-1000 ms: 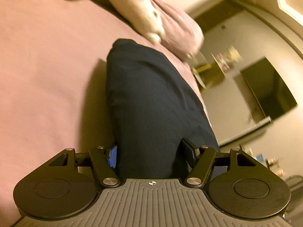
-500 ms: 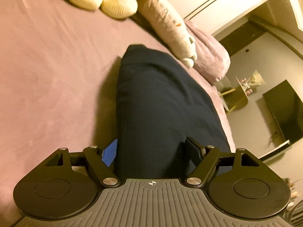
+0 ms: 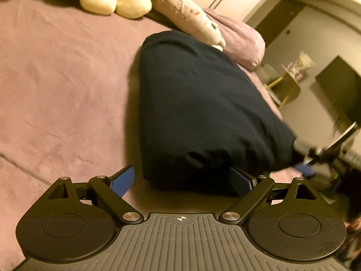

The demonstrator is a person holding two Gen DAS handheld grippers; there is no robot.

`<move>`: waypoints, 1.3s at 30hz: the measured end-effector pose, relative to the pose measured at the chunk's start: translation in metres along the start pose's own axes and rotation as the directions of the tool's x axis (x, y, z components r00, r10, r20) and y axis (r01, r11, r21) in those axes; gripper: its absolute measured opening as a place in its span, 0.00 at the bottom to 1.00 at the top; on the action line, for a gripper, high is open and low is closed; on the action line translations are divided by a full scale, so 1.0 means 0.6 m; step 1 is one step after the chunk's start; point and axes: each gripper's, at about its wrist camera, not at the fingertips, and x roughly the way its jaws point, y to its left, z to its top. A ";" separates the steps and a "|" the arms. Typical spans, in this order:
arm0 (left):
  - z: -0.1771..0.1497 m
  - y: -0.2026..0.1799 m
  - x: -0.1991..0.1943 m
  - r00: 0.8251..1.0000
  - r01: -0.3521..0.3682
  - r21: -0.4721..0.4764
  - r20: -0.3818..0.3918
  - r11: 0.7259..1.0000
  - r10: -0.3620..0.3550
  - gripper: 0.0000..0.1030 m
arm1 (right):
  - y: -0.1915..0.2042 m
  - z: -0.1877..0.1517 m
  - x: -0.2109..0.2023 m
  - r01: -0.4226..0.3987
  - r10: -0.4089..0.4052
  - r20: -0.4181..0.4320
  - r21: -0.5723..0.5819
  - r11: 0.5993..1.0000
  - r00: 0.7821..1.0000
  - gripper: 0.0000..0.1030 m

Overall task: Fold large clothes
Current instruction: 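Open both grippers and pull them back from the folded jacket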

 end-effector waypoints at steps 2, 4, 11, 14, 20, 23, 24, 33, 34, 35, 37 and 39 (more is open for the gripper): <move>-0.005 -0.005 0.004 1.000 -0.025 0.018 -0.007 1.000 0.025 0.92 | 0.018 -0.002 -0.006 0.038 -0.038 0.000 -0.053 0.998 0.999 0.38; -0.008 -0.004 0.011 0.998 -0.055 0.016 -0.017 0.998 0.055 0.92 | 0.027 -0.009 0.009 0.106 -0.108 -0.020 -0.100 0.989 0.994 0.36; -0.016 -0.011 0.041 0.979 -0.194 0.077 -0.041 0.978 0.198 0.91 | -0.028 -0.036 0.061 0.257 -0.262 -0.071 -0.075 0.964 0.963 0.34; -0.016 0.002 0.045 0.966 -0.248 0.025 -0.062 0.968 0.249 0.94 | -0.025 -0.041 0.062 0.271 -0.279 -0.061 -0.112 0.956 0.958 0.34; -0.015 -0.013 0.041 0.965 -0.257 0.022 -0.051 0.966 0.258 0.92 | -0.006 -0.024 0.078 0.314 -0.327 -0.040 -0.188 0.930 0.944 0.35; -0.023 -0.029 0.028 0.958 -0.284 0.049 -0.032 0.958 0.285 0.92 | -0.010 -0.014 0.083 0.334 -0.348 -0.043 -0.186 0.924 0.937 0.39; -0.026 -0.031 0.020 0.961 -0.274 0.040 -0.030 0.961 0.275 0.93 | -0.008 -0.014 0.080 0.340 -0.353 -0.045 -0.183 0.922 0.934 0.44; -0.053 -0.082 -0.065 0.932 -0.362 0.121 0.015 0.925 0.362 1.00 | 0.041 -0.092 -0.003 0.444 -0.473 -0.064 -0.253 0.860 0.879 0.77; -0.054 -0.093 -0.070 0.919 -0.393 0.142 0.019 0.909 0.394 1.00 | 0.048 -0.098 -0.008 0.458 -0.489 -0.065 -0.258 0.851 0.870 0.79; -0.054 -0.101 -0.072 0.909 -0.414 0.155 0.021 0.897 0.416 1.00 | 0.057 -0.102 -0.012 0.470 -0.502 -0.064 -0.264 0.842 0.863 0.80; -0.050 -0.113 -0.080 0.894 -0.445 0.183 0.030 0.876 0.448 1.00 | 0.078 -0.103 -0.016 0.482 -0.519 -0.063 -0.287 0.828 0.853 0.83; -0.047 -0.122 -0.087 0.882 -0.469 0.197 0.047 0.861 0.469 1.00 | 0.101 -0.102 -0.015 0.503 -0.543 -0.058 -0.309 0.808 0.837 0.85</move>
